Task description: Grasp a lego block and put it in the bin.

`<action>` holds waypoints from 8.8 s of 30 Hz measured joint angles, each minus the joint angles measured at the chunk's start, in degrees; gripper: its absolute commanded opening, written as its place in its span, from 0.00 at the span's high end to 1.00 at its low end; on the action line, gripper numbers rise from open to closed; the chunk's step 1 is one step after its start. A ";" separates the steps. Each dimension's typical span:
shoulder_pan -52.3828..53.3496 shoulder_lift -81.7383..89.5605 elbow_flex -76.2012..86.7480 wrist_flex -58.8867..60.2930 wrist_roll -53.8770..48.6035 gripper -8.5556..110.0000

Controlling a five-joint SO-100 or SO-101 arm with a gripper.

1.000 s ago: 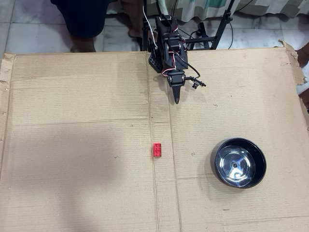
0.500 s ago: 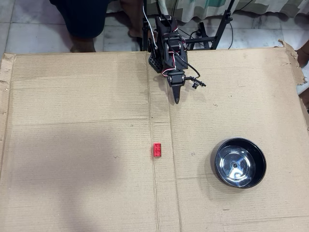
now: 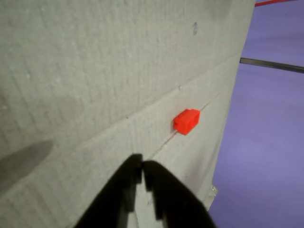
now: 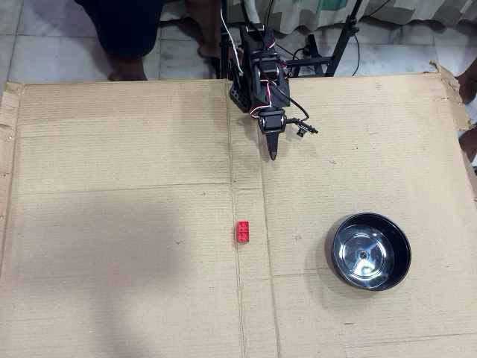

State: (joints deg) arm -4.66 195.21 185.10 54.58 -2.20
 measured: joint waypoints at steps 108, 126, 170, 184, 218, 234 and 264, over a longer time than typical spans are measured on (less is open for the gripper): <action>9.84 -103.89 -88.59 1.05 96.42 0.66; 13.36 -129.99 -105.38 0.79 96.50 0.67; 11.78 -136.41 -103.97 -3.87 96.50 0.83; 12.30 -140.89 -104.77 -13.01 96.59 0.93; -15.82 -126.12 -104.59 -32.34 103.54 0.93; -21.01 -144.05 -113.73 -56.34 103.62 0.91; -10.37 -123.05 -101.60 -30.23 97.91 0.68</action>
State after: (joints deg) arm -15.03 72.16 83.50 24.35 95.71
